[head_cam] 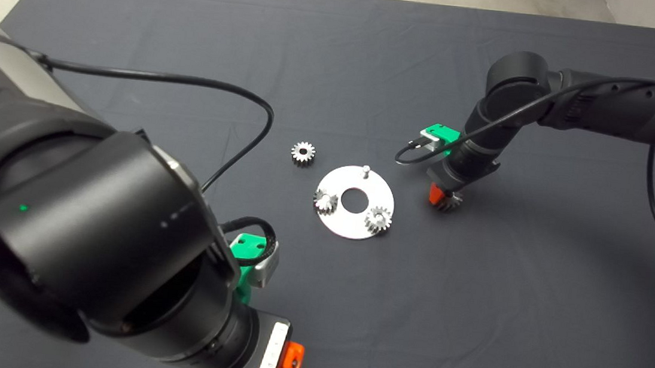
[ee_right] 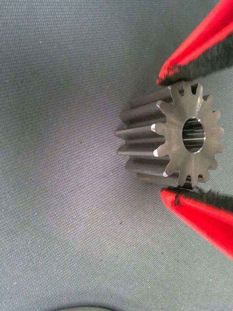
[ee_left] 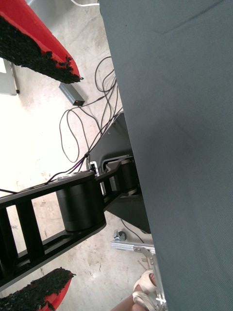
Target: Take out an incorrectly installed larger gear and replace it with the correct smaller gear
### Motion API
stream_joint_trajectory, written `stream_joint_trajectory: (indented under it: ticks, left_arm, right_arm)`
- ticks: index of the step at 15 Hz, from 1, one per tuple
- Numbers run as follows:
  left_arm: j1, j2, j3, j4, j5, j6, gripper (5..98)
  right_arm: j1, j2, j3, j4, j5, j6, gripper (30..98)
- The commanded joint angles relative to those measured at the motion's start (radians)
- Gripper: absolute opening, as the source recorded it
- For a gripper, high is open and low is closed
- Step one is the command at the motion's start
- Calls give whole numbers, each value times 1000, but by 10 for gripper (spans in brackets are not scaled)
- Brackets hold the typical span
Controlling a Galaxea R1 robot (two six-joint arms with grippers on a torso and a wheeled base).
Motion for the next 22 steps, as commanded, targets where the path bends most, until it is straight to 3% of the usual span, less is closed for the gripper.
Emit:
stream_joint_trajectory:
  ticks: [1, 7, 9, 12, 13, 17, 19, 22]
  left_arm:
    - [-16, 2, 12, -16, 2, -8, 982]
    - [-16, 2, 12, -16, 2, -10, 982]
    - [-16, 1, 12, -16, 2, -10, 982]
    - [-16, 0, 10, -16, 2, -10, 982]
    - [-16, -1, 8, -18, 2, -10, 982]
    - [-16, -1, 2, -17, 3, -10, 982]
    - [-16, -2, -2, -17, 4, -10, 982]
    - [-16, 2, -30, -18, 10, -4, 982]
  right_arm:
    - [28, -4, 10, 24, -119, -2, 581]
    - [32, -5, 15, 29, -119, -2, 673]
    - [36, -9, 15, 29, -119, -2, 675]
    - [78, -10, 16, 34, -120, 0, 722]
    - [94, -10, 15, 39, -120, 1, 769]
    - [202, -80, 20, 190, -120, 6, 783]
    - [250, -189, 153, 250, -120, 28, 783]
    - [322, -306, 395, 289, -122, 152, 783]
